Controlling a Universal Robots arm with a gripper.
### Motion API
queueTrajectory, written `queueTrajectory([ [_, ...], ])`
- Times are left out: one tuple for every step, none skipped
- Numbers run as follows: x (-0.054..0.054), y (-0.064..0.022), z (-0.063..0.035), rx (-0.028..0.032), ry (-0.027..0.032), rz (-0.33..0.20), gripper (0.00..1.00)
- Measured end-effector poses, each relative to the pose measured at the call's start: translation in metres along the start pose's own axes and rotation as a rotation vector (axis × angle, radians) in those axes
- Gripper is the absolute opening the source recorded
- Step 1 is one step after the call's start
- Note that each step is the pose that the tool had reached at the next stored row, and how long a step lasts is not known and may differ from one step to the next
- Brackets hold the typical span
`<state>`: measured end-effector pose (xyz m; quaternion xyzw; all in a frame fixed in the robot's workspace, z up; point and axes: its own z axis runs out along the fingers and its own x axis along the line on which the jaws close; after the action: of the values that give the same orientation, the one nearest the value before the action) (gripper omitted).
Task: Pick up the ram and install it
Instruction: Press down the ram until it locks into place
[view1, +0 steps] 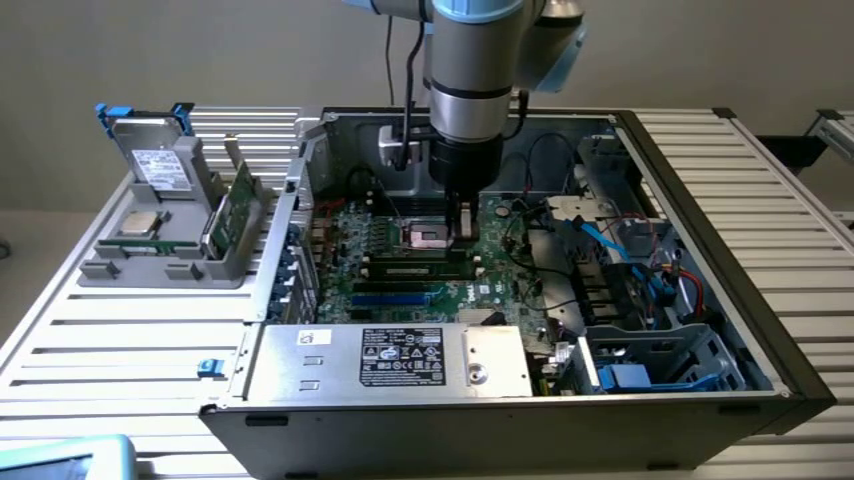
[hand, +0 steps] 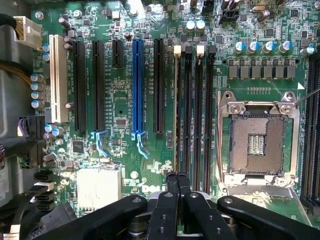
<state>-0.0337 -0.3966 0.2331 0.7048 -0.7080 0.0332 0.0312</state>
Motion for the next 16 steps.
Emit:
queueTrajectory([
  [0.0000,0.0000,0.0004,0.0008,0.0000,0.000,0.11],
  [-0.0001,0.0000,0.0008,0.0017,-0.0001,0.000,0.11],
  [-0.0001,0.0000,0.0013,0.0026,-0.0001,0.000,0.11],
  [-0.0002,0.0000,0.0019,0.0030,-0.0002,0.000,0.11],
  [-0.0003,0.0001,0.0025,0.0035,-0.0001,0.000,0.11],
  [-0.0003,0.0001,0.0031,0.0041,-0.0001,0.000,0.11],
  [-0.0004,0.0001,0.0037,0.0045,-0.0001,0.000,0.11],
  [-0.0004,0.0001,0.0042,0.0051,0.0000,0.000,0.11],
  [-0.0004,0.0002,0.0046,0.0055,0.0003,0.001,0.11],
  [-0.0004,0.0002,0.0051,0.0058,0.0004,0.001,0.11],
  [-0.0004,0.0002,0.0054,0.0061,0.0005,0.001,0.11],
  [-0.0004,0.0002,0.0057,0.0064,0.0004,0.001,0.11],
  [-0.0005,0.0002,0.0060,0.0068,0.0001,0.001,0.11],
  [-0.0006,0.0001,0.0064,0.0074,-0.0003,0.001,0.11],
  [-0.0006,0.0001,0.0064,0.0074,-0.0002,0.001,0.11],
  [-0.0006,0.0002,0.0064,0.0074,0.0000,0.001,0.11],
])
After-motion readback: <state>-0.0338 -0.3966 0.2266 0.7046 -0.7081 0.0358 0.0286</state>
